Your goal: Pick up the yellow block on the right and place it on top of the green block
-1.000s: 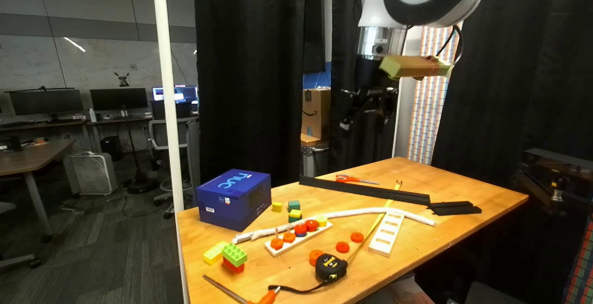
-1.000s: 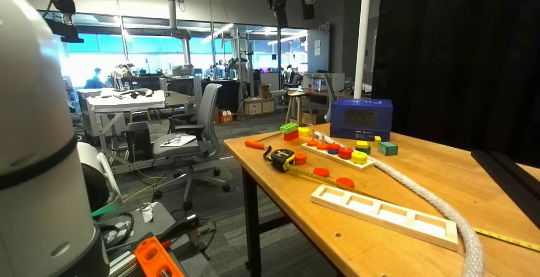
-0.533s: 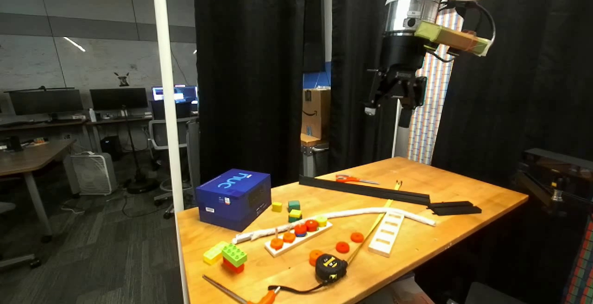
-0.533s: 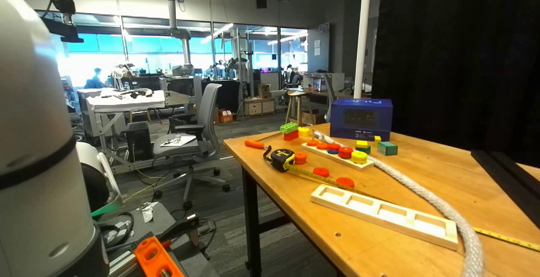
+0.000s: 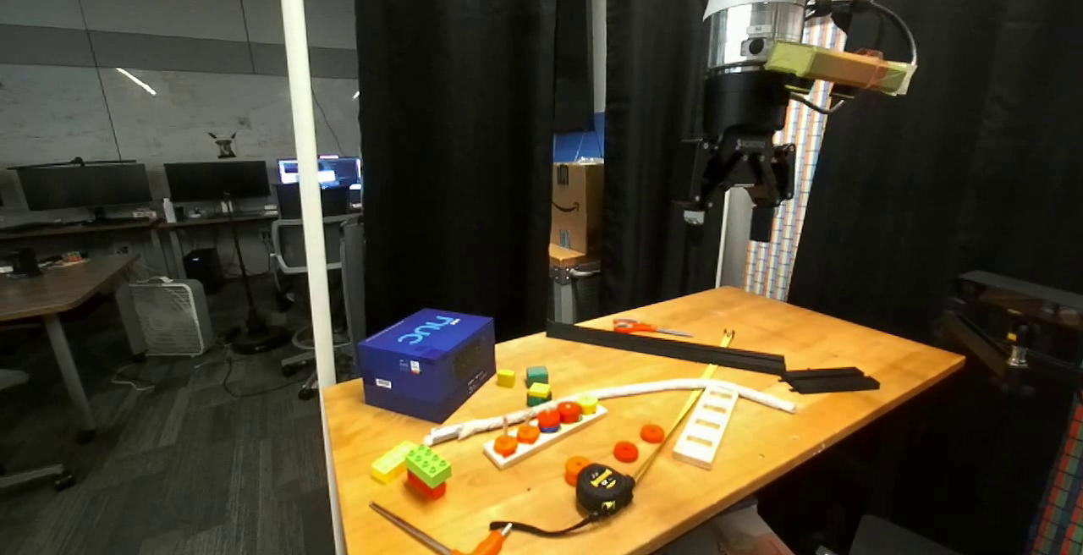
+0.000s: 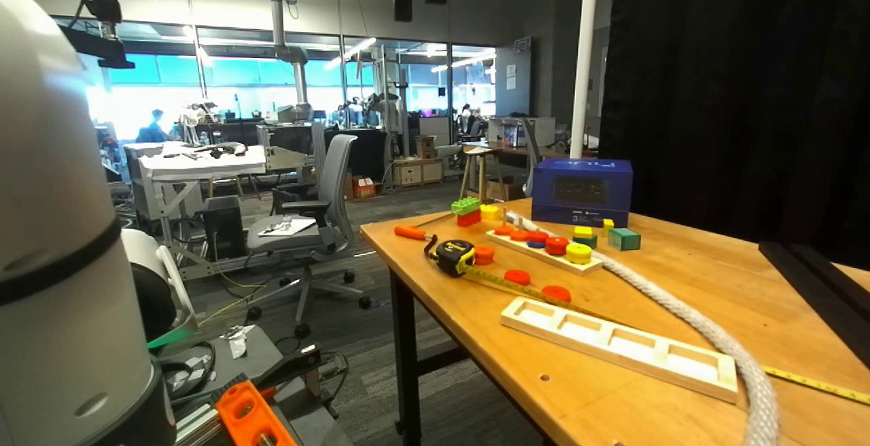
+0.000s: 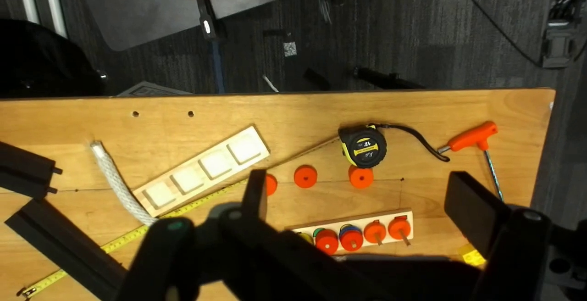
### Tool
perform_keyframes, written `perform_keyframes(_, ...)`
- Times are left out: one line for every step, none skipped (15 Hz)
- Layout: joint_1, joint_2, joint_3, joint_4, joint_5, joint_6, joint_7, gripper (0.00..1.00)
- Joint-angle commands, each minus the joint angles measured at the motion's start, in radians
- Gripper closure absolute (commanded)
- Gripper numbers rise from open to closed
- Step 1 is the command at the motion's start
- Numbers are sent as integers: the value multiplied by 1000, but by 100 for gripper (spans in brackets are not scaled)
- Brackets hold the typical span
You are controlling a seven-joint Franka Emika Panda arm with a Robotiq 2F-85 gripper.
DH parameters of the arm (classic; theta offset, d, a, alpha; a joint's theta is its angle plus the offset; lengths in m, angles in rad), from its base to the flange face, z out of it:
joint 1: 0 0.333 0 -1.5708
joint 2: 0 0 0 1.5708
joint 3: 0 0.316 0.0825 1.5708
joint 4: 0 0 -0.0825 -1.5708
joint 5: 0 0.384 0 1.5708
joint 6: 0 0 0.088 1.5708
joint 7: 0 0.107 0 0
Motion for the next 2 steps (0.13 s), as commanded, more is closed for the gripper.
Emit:
perform_keyframes(-17,1,11,2,7,-2,-8,0)
perform_keyframes(-17,1,11,2,7,-2,-9,0)
